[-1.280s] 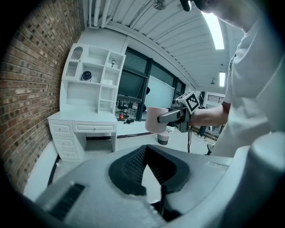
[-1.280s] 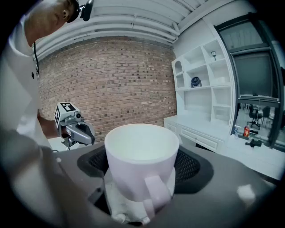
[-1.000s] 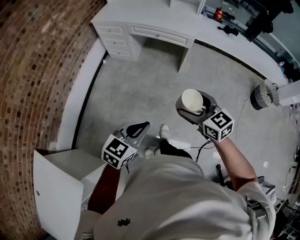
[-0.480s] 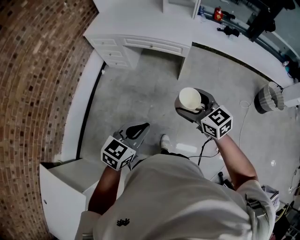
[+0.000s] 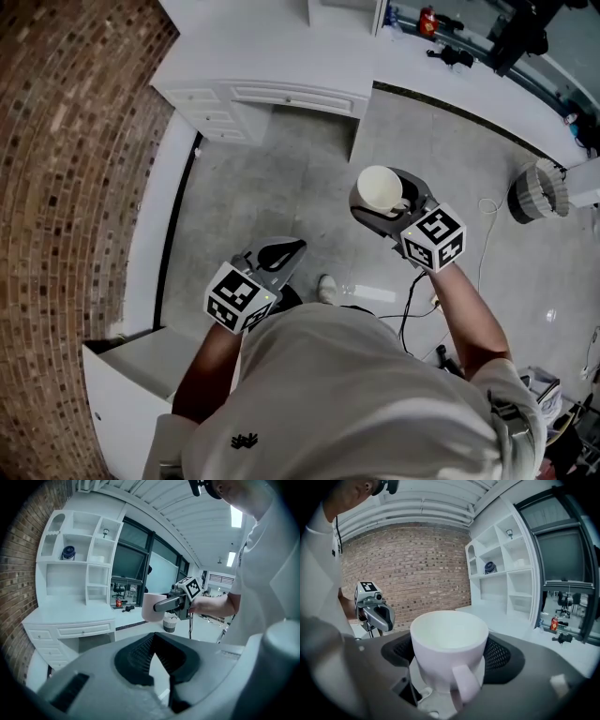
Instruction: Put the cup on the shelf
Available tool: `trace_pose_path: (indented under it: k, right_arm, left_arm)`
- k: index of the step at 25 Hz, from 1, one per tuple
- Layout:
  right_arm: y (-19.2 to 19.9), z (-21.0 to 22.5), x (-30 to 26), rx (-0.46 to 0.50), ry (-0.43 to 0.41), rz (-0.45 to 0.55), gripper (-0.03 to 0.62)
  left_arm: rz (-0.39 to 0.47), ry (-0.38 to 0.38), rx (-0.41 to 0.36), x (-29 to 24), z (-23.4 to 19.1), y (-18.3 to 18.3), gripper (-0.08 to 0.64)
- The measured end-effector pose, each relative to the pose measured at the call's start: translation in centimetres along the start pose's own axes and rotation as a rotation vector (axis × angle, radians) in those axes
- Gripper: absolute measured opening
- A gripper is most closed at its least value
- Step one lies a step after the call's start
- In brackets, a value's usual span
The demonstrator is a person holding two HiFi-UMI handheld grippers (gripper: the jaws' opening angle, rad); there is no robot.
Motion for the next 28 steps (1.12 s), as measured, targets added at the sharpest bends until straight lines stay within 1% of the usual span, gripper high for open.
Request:
trace_pose_path:
  k: [6, 10, 16, 20, 24, 28]
  right_arm:
    - [-1.9, 2.4, -2.0, 0.006, 0.044, -0.008, 0.436]
    - [-3.8, 4.0, -4.2, -0.006, 0.090, -0.003, 0.436]
    - [-7.8, 6.2, -8.9, -0.050, 0.171, -0.014, 0.436]
    - [-11.1, 7.5, -12.6, -0.085, 0.208, -0.012, 0.437]
    - [-14.2, 8.3, -16.6, -0.106, 0.238, -0.012, 0.436]
    - [-17.1, 9.0, -20.4, -0.106, 0.268, -0.006, 0.436]
  left_arm:
    - [0.000, 0.058, -0.040, -1.9, -4.1, -1.9, 0.006]
    - [0.006, 0.108, -0.079, -2.7, -8.4, -3.3, 0.006]
    - [-0.001, 0.182, -0.135, -2.0, -16.7, -5.8, 0.006]
    - [0.003, 0.205, -0.168, -0.7, -22.8, -7.1, 0.006]
    - [0.004, 0.222, -0.182, 1.1, -28.4, -7.5, 0.006]
    - [-0.002, 0.237, -0.192, 2.7, -33.5, -7.0, 0.006]
Point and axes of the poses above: the fingertips, and each gripper's own axes: x backward along the fingers, z to its right, y out of its underside, the point moved 8 cm from there along x, backward along the fingers, and after that the axes turned 11 degrees about -z, right-handed, at the moved point
